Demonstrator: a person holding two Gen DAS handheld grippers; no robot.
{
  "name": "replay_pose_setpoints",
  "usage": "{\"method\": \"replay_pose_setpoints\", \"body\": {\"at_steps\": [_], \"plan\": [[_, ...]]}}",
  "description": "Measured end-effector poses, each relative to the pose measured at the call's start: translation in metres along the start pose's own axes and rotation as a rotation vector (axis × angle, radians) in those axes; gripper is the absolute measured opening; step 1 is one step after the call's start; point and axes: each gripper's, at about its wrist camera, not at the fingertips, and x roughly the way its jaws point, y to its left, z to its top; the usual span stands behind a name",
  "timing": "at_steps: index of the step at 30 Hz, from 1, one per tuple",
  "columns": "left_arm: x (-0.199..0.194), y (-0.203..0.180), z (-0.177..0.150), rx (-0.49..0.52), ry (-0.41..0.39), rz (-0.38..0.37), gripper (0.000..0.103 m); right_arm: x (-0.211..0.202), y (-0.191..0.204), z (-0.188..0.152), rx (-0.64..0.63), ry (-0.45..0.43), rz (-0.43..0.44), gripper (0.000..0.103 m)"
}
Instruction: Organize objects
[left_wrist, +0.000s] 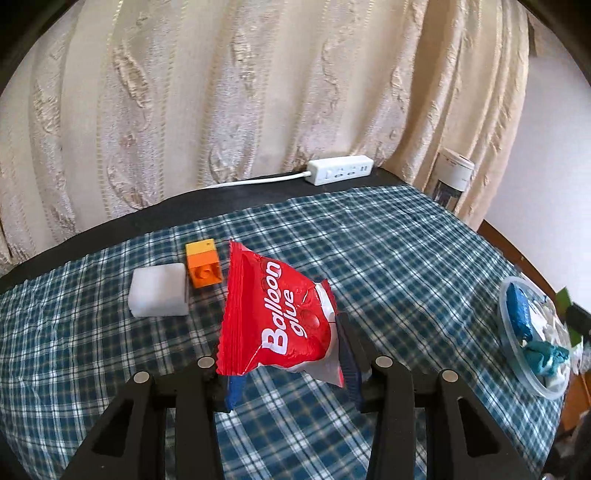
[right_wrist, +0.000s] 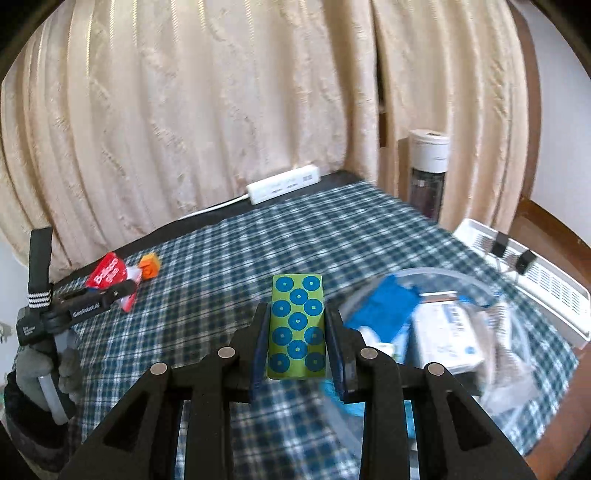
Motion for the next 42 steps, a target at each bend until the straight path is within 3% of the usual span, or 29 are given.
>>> {"method": "replay_pose_setpoints", "body": {"at_steps": [9, 19, 37, 42], "plan": [[0.0, -0.013, -0.002, 0.042, 0.003, -0.021, 0.045, -0.032, -0.061, -0.01, 0.087, -0.022, -0.098, 0.03], [-0.013, -0.009, 0.008, 0.011, -0.023, 0.022, 0.045, -0.038, -0.134, -0.031, 0.217, 0.004, -0.174, 0.03], [-0.016, -0.066, 0.002, 0.073, -0.002, -0.03, 0.045, -0.015, -0.161, -0.049, 0.299, 0.035, -0.112, 0.032], [-0.018, -0.083, 0.002, 0.096, 0.0, -0.046, 0.045, -0.019, -0.16, -0.049, 0.3, 0.029, -0.093, 0.038]]}}
